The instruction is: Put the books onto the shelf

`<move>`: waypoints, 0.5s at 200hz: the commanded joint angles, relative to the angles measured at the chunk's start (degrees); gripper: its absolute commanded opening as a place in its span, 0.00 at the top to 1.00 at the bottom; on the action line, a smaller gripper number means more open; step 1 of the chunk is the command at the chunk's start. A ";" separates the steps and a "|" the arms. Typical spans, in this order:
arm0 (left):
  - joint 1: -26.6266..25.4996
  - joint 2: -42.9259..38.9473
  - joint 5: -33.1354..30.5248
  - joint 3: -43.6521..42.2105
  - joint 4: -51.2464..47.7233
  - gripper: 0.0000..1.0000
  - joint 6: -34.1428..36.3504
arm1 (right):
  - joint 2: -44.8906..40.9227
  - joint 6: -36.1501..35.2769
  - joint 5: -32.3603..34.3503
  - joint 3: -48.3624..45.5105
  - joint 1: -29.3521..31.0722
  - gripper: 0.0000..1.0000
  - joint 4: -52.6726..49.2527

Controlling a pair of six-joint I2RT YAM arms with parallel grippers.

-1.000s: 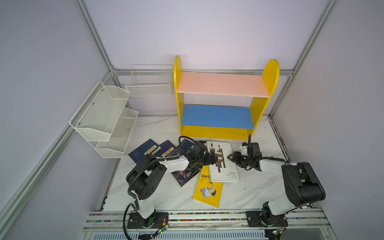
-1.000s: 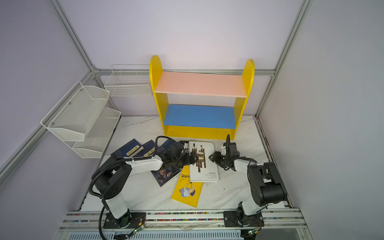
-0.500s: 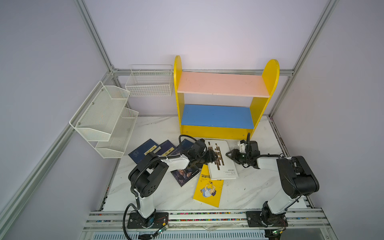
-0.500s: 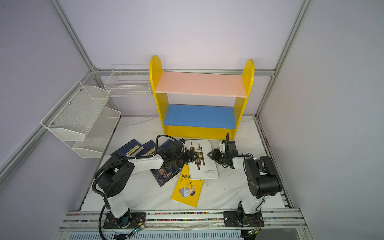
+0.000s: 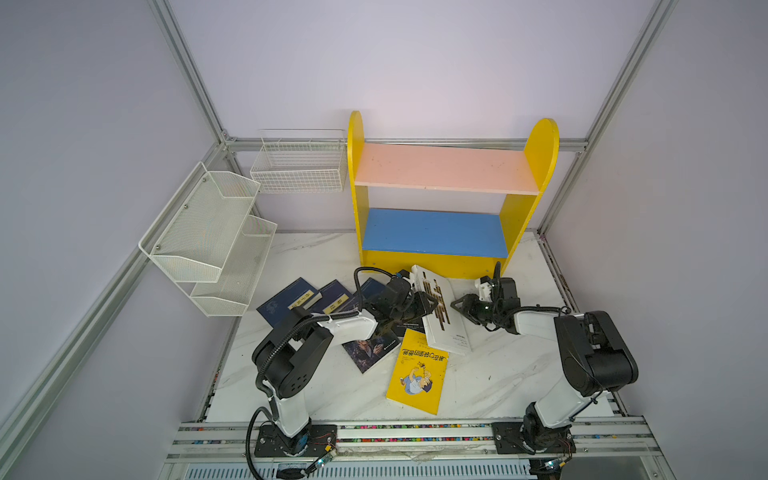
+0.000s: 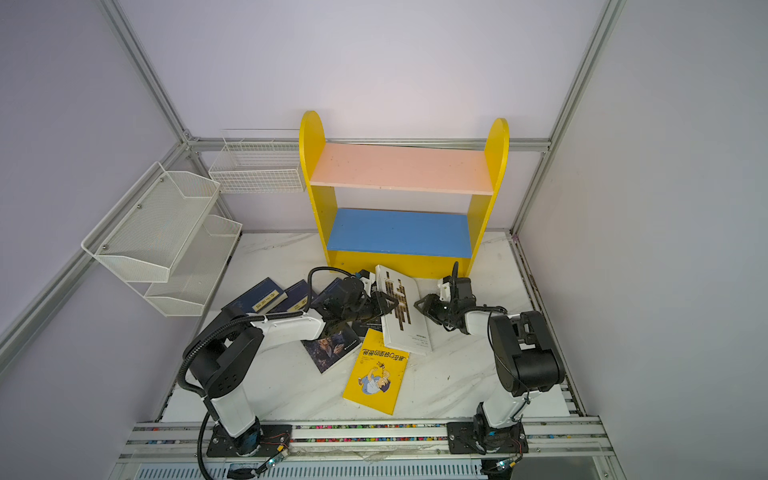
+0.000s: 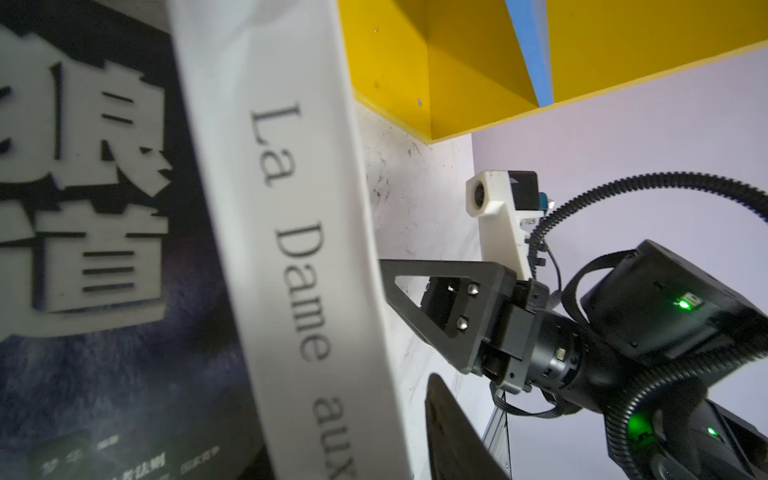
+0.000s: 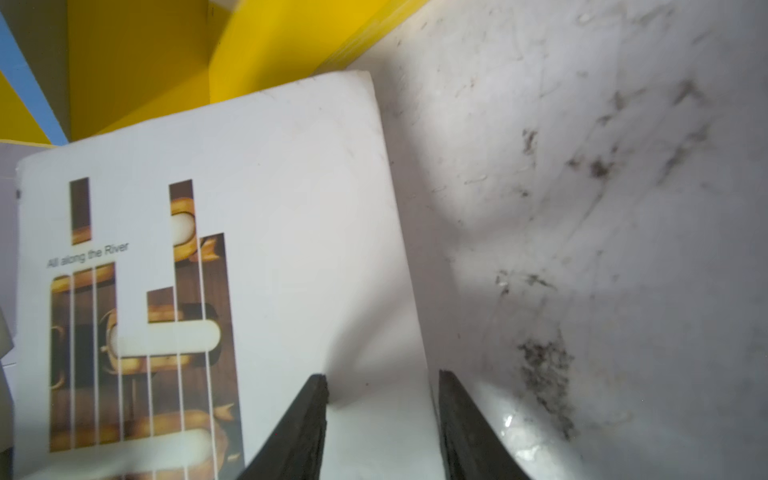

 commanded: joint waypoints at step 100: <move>-5.45 -25.49 -12.87 -3.33 -13.77 0.78 0.12 | -19.65 4.23 1.53 4.56 0.90 0.31 -13.30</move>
